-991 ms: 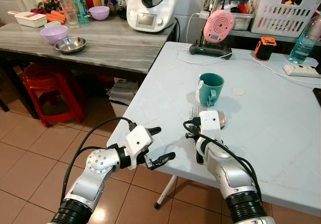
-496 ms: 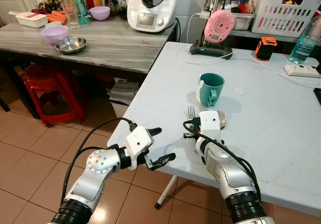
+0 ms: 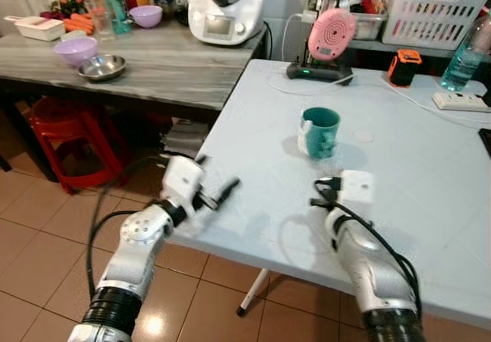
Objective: Setting the table
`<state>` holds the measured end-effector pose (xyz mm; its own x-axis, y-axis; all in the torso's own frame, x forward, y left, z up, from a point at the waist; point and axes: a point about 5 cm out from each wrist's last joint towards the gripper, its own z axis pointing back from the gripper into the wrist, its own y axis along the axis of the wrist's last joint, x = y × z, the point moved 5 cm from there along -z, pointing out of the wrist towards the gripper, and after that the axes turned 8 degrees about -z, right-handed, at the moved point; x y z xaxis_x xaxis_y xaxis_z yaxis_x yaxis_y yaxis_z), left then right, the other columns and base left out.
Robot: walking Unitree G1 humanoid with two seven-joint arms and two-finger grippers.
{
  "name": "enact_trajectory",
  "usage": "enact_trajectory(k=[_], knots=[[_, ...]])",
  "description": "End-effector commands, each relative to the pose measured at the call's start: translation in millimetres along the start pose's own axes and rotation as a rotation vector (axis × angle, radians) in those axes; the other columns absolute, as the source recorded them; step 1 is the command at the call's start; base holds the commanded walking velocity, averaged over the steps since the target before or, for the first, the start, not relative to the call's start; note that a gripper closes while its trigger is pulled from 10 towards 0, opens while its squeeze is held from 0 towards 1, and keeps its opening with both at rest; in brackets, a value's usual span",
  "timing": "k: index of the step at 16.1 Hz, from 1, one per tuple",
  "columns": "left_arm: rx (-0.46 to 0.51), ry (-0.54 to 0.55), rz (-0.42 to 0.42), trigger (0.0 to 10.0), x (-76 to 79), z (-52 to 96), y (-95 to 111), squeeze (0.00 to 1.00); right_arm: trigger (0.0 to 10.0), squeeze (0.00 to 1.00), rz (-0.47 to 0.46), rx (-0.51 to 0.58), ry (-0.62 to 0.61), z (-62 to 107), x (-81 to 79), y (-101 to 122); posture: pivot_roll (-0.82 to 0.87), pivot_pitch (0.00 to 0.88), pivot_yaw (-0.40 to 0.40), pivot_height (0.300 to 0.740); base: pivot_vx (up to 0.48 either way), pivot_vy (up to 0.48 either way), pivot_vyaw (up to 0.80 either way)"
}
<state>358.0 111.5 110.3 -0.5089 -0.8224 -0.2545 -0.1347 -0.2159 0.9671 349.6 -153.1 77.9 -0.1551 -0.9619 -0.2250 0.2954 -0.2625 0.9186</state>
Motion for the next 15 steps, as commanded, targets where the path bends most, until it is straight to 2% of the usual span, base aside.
enact_trajectory(k=[1,3,4,6,10,13,14,15], knots=[[-0.017,0.050,-0.003,10.0,-7.7,1.6,-4,0.00,0.0,0.00,-0.022,0.058,0.019,3.4,-5.2,13,-0.11,0.000,0.023,0.740,0.000,0.000,0.00],[-0.021,0.120,0.050,10.0,-14.9,4.2,-7,0.00,4.2,0.00,-0.029,0.112,0.010,8.6,-4.3,20,-0.10,0.000,0.021,0.740,0.000,0.000,0.00],[-0.019,0.135,0.055,10.0,-15.9,3.9,-8,0.00,10.0,0.00,-0.026,0.117,0.017,10.2,-5.9,21,-0.11,0.000,0.016,0.740,0.000,0.000,0.00],[-0.020,0.148,0.053,10.0,-14.6,2.0,-8,0.00,10.0,0.00,-0.026,0.095,0.035,11.9,-10.7,16,-0.11,0.000,0.011,0.740,0.000,0.000,0.00],[-0.009,0.186,0.063,10.0,-16.8,-1.8,-5,0.00,10.0,0.00,-0.042,0.209,0.128,13.3,-23.4,36,-0.11,0.000,0.006,0.740,0.000,0.000,0.00],[-0.027,0.234,0.125,10.0,-23.8,1.1,-11,0.00,10.0,0.00,-0.070,0.241,0.133,17.0,-22.7,41,-0.11,0.000,0.005,0.740,0.000,0.000,0.00],[-0.024,0.246,0.165,10.0,-23.5,1.9,-13,0.00,10.0,0.00,-0.039,0.245,0.167,21.4,-24.2,42,-0.11,0.000,0.004,0.740,0.000,0.000,0.00],[-0.027,0.255,0.180,10.0,-23.9,2.3,-14,0.00,10.0,0.00,-0.047,0.239,0.159,23.1,-21.3,39,-0.12,0.000,0.005,0.740,0.000,0.000,0.00]])
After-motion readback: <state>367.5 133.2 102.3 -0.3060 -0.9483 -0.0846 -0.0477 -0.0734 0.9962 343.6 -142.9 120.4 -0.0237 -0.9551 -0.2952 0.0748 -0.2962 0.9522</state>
